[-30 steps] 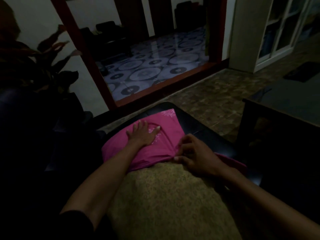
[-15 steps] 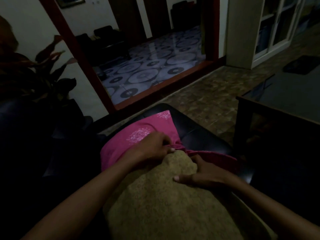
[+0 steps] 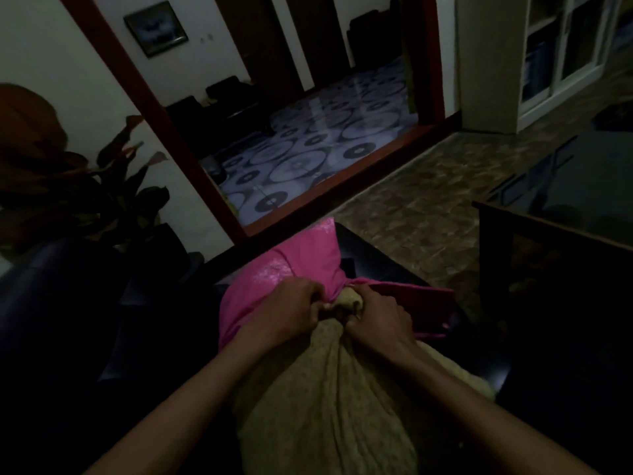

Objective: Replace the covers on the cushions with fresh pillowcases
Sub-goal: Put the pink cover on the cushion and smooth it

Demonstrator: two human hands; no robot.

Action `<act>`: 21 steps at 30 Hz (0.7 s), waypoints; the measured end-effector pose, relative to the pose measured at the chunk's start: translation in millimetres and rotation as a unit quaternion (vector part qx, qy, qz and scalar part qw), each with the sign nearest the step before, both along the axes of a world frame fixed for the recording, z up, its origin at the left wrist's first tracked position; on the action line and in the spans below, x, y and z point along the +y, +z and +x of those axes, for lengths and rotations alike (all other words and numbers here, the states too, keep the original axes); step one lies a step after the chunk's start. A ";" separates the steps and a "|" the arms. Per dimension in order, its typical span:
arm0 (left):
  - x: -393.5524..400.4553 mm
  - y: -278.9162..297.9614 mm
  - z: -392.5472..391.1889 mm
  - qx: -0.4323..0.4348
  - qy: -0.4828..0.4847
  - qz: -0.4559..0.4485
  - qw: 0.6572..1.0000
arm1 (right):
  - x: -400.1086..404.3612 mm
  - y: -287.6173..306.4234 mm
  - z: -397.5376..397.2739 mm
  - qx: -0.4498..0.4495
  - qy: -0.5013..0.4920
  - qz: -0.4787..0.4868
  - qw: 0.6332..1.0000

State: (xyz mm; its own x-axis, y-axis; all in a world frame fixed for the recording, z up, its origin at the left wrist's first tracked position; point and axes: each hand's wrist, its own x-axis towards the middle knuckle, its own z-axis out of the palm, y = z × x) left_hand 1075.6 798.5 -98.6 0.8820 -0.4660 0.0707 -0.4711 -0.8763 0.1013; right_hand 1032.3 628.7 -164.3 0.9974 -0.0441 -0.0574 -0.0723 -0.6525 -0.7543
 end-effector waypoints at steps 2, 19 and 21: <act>-1.2 9.6 5.2 0.042 0.009 0.004 0.999 | -20.9 0.8 6.0 0.024 0.071 0.021 0.997; -35.9 -47.5 14.7 -0.046 0.153 0.047 0.986 | -135.8 -20.9 25.6 0.121 0.193 -0.054 0.972; -40.2 -49.2 17.6 -0.038 0.161 0.044 0.985 | -150.7 -12.2 8.1 0.175 0.243 -0.047 0.953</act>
